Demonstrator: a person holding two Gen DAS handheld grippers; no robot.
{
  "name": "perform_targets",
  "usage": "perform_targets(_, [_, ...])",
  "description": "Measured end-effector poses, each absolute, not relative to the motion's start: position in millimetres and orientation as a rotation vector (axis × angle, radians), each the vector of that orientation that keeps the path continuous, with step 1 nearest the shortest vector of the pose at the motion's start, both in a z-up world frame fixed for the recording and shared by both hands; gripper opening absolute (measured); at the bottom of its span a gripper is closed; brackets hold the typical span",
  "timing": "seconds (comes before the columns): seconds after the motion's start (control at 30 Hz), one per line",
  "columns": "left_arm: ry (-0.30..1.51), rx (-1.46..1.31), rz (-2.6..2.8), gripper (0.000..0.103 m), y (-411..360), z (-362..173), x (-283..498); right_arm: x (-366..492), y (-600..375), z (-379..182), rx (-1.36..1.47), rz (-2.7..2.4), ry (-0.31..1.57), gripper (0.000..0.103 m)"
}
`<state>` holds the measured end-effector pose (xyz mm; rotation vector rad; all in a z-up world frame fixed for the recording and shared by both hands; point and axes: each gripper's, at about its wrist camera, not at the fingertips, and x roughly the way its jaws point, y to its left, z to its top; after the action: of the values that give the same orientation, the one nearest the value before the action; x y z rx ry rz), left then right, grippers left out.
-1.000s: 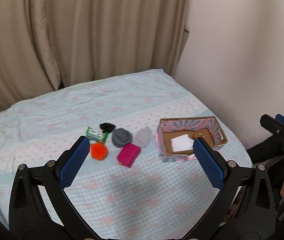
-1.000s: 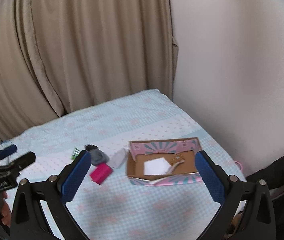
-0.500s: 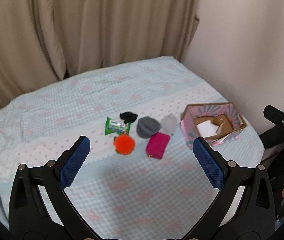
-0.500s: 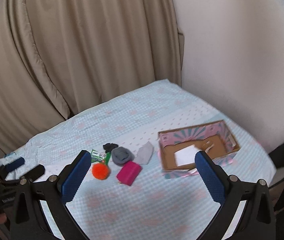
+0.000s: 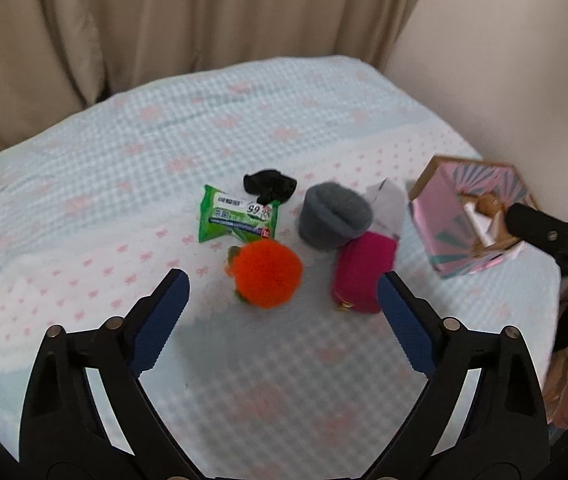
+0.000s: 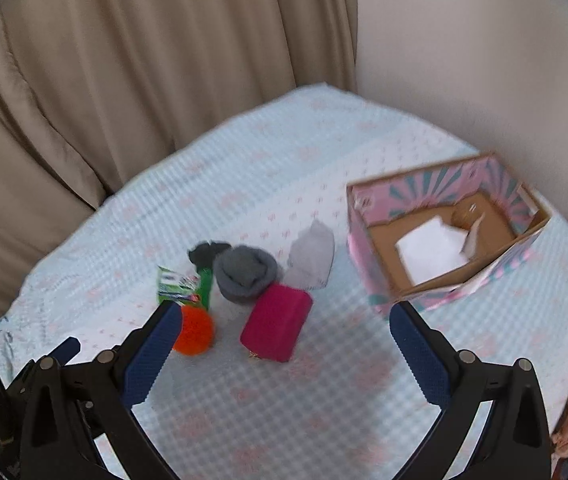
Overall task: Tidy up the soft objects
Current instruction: 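Grasp the orange pompom with the left tool while the right tool grasps the magenta pouch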
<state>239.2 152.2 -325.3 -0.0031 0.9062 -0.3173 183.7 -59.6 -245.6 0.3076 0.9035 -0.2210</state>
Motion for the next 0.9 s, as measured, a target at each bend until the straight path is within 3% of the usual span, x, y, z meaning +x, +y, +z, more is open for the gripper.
perform_targets(0.4, [0.907,0.12,-0.362,0.091,123,-430,298,258,-50,-377,0.369,-0.274,1.077,0.103])
perform_targets(0.47, [0.906,0.13,-0.362,0.089,119,-440,303,266,-53,-390,0.384,-0.287,1.097,0.096])
perform_targets(0.6, [0.916,0.131,-0.361,0.085,113,-454,310,274,-55,-413,0.421,-0.315,1.143,0.094])
perform_targets(0.77, [0.915,0.153,-0.36,0.071,108,-463,318,280,-56,-434,0.482,-0.322,1.178,0.087])
perform_targets(0.9, [0.932,0.177,-0.341,0.046,107,-468,323,283,-54,-447,0.497,-0.334,1.215,0.076])
